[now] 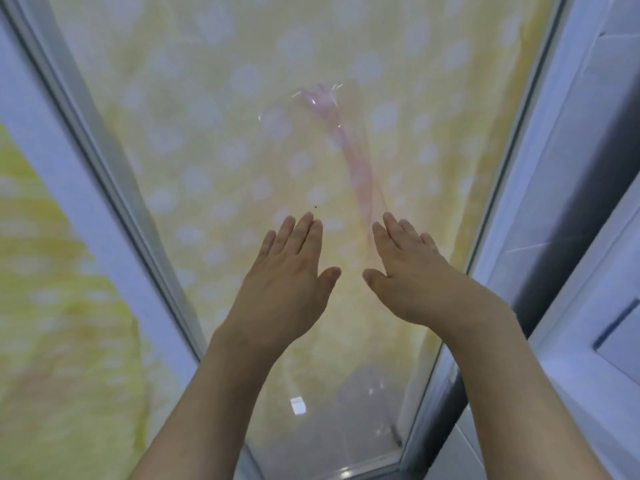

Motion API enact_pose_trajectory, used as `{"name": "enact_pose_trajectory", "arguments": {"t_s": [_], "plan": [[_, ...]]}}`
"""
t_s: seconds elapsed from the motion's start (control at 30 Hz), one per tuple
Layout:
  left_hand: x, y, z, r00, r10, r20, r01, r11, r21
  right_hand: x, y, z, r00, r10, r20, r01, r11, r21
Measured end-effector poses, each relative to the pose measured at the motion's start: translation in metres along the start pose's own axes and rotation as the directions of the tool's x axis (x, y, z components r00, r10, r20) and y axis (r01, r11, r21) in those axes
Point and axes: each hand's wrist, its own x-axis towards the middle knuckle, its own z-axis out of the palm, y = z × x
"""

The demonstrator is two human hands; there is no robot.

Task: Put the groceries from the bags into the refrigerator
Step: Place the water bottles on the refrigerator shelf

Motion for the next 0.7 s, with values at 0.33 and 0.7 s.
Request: {"name": "enact_pose_trajectory", "arguments": {"t_s": [0.33, 0.7], "plan": [[-0.058, -0.061, -0.034, 0.981, -0.189, -0.039, 0.191, 0.98, 0.056, -0.001, -0.081, 0.009, 0.983, -0.181, 0.029, 0.181, 0.983, 0.011], [-0.168, -0.135, -0.075, 0.896, -0.422, -0.142, 0.435, 0.896, 0.084, -0.027, -0.203, 0.029, 0.897, -0.436, 0.07, 0.433, 0.9, 0.058]]}}
